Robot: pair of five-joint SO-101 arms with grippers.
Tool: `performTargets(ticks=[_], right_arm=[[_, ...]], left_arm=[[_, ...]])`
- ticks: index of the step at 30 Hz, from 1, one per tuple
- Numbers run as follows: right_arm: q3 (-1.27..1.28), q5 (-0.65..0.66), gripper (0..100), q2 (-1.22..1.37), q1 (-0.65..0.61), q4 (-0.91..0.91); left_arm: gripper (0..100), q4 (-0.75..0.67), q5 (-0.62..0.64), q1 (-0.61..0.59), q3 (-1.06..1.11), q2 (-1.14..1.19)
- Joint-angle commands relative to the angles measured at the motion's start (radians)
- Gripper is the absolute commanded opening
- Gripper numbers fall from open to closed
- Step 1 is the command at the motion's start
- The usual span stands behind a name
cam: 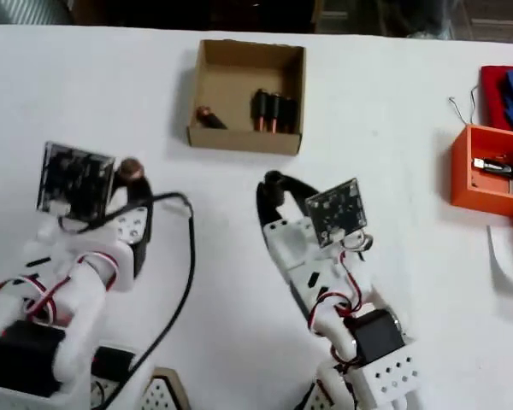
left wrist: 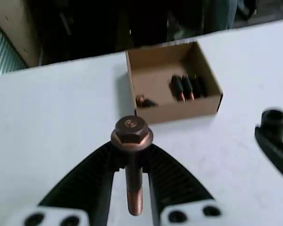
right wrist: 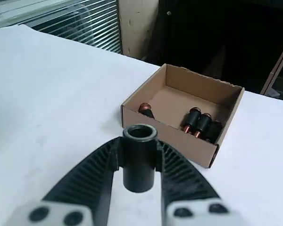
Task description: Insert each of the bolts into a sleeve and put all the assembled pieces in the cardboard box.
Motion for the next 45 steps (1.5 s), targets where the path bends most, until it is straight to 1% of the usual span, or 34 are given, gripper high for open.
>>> performTargets(ticks=[1,3,5,8,17,19,24,34,40,45], right_arm=[[0.011,0.009,2.3,-0.015,-0.027,-0.071],[0.031,0.009,2.3,-0.015,-0.022,-0.122],[0.051,0.009,2.3,-0.015,-0.024,-0.163],[0.058,0.011,2.3,-0.015,-0.021,-0.193],[0.058,0.011,2.3,-0.015,-0.021,-0.194],[0.058,0.014,2.3,-0.015,-0.021,-0.193],[0.058,0.014,2.3,-0.021,-0.021,-0.191],[0.055,0.017,2.3,-0.022,-0.018,-0.186],[0.054,0.017,2.3,-0.022,0.028,-0.186],[0.054,0.017,2.3,-0.022,0.028,-0.185]], left_arm=[[3,-0.410,0.120,0.017,0.111,-0.078],[3,-0.568,0.227,0.021,0.168,-0.098],[3,-0.647,0.318,0.054,0.191,-0.097],[3,-0.652,0.384,0.132,0.193,-0.081],[3,-0.660,0.397,0.390,0.191,-0.003],[3,-0.672,0.393,0.430,0.193,0.035],[3,-0.747,0.390,0.436,0.193,0.133],[3,-0.744,0.390,0.436,0.199,0.198],[3,-0.744,0.387,0.434,0.200,0.199],[3,-0.744,0.387,0.368,0.200,0.201]])
